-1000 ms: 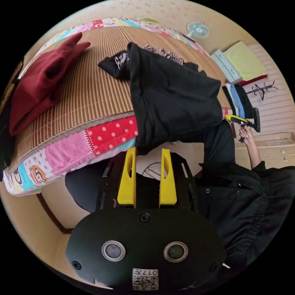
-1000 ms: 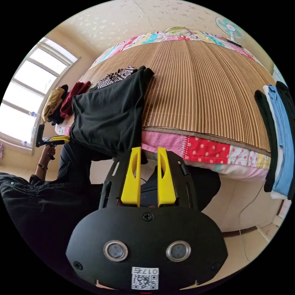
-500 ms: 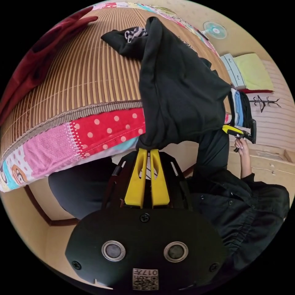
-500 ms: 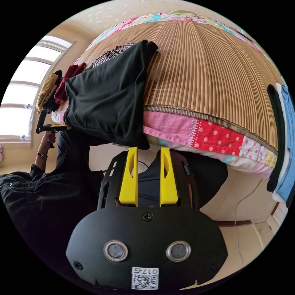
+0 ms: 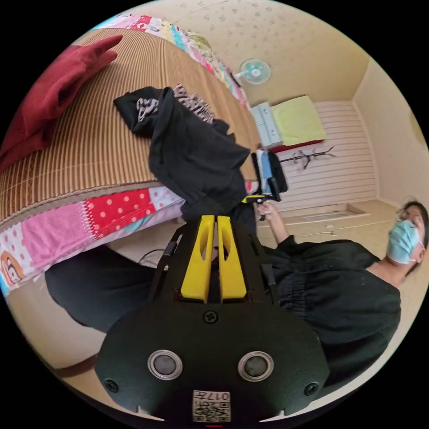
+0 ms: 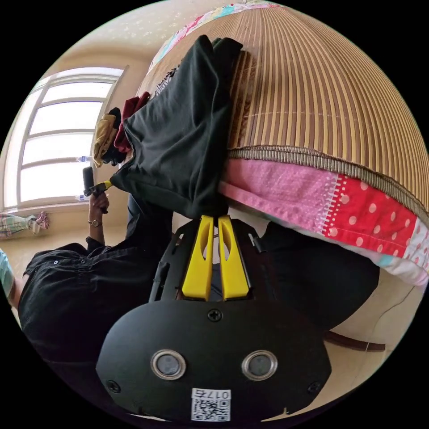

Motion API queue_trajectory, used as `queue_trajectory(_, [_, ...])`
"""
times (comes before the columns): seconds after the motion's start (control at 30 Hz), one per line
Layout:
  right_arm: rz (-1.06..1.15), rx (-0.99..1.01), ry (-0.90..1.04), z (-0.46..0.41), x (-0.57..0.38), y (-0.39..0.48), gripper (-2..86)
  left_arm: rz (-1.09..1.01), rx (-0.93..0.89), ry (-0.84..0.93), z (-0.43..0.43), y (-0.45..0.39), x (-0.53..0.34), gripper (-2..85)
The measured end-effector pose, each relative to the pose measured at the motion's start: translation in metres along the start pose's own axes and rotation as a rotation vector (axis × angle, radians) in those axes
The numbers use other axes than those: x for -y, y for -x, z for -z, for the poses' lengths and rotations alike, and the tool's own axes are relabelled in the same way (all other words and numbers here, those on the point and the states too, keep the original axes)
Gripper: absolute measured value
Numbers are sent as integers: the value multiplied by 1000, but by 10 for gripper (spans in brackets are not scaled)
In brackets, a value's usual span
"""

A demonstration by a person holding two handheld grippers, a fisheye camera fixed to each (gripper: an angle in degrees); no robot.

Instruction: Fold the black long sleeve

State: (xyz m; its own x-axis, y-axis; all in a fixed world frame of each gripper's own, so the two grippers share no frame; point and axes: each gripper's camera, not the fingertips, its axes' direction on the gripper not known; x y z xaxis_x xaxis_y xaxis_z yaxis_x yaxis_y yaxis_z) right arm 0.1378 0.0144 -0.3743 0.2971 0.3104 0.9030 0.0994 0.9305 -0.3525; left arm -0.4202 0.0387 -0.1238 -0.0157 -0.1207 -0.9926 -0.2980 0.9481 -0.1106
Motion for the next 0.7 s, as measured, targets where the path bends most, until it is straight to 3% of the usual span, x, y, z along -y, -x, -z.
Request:
queue_trajectory(0.13, [93, 430, -372, 136, -45, 14, 20, -117, -210, -164, 51, -17, -10, -8])
queue_trajectory(0.33, [296, 845, -606, 258, -89, 40, 16, -291, -400, -290, 119, -45, -22, -9])
queue_trajectory(0.5, [353, 990, -708, 289, -129, 18, 15, -357, -525, -144, 129, -38, -48, -9])
queue_trajectory(0.7, [494, 1109, -849, 297, -174, -16, 13, -430, -701, -129, 118, -18, -79, -9])
